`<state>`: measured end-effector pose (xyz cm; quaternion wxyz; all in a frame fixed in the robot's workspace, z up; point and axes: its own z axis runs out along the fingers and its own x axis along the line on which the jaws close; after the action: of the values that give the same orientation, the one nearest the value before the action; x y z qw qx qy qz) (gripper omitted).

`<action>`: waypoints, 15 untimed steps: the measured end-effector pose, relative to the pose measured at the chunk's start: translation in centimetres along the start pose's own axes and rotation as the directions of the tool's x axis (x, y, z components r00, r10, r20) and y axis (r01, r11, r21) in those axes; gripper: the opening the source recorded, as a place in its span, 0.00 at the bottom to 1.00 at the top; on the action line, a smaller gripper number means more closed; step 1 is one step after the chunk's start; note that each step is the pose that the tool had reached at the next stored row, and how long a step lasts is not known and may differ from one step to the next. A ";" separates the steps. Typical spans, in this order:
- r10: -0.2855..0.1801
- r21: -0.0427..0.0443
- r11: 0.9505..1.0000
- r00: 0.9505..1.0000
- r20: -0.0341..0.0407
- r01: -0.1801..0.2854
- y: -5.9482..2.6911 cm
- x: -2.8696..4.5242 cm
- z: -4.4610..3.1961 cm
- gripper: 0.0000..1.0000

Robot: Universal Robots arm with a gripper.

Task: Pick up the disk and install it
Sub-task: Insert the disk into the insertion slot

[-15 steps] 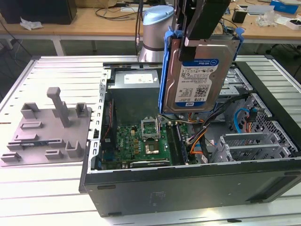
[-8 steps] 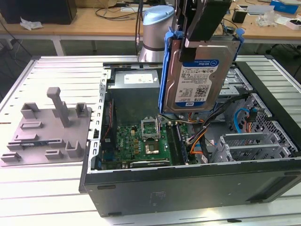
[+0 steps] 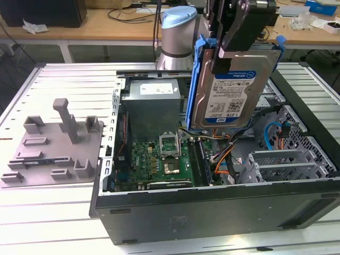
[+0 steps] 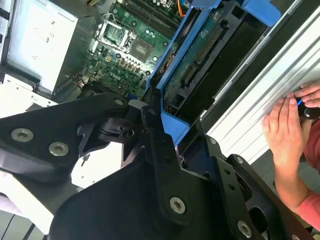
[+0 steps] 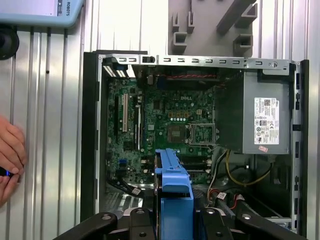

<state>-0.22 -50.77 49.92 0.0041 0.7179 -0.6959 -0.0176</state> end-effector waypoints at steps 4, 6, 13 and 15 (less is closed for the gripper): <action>0.000 0.000 1.000 1.000 0.001 0.000 -0.92 0.23 -0.01 0.37; 0.000 0.000 1.000 1.000 0.001 0.000 -1.48 0.40 -0.01 0.37; 0.000 0.000 1.000 1.000 0.003 0.000 -2.92 0.93 -0.01 0.37; 0.000 0.000 1.000 1.000 0.004 0.000 -3.50 1.25 0.00 0.37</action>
<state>3.32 -51.90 49.79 0.0027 0.7178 -0.6959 -0.0189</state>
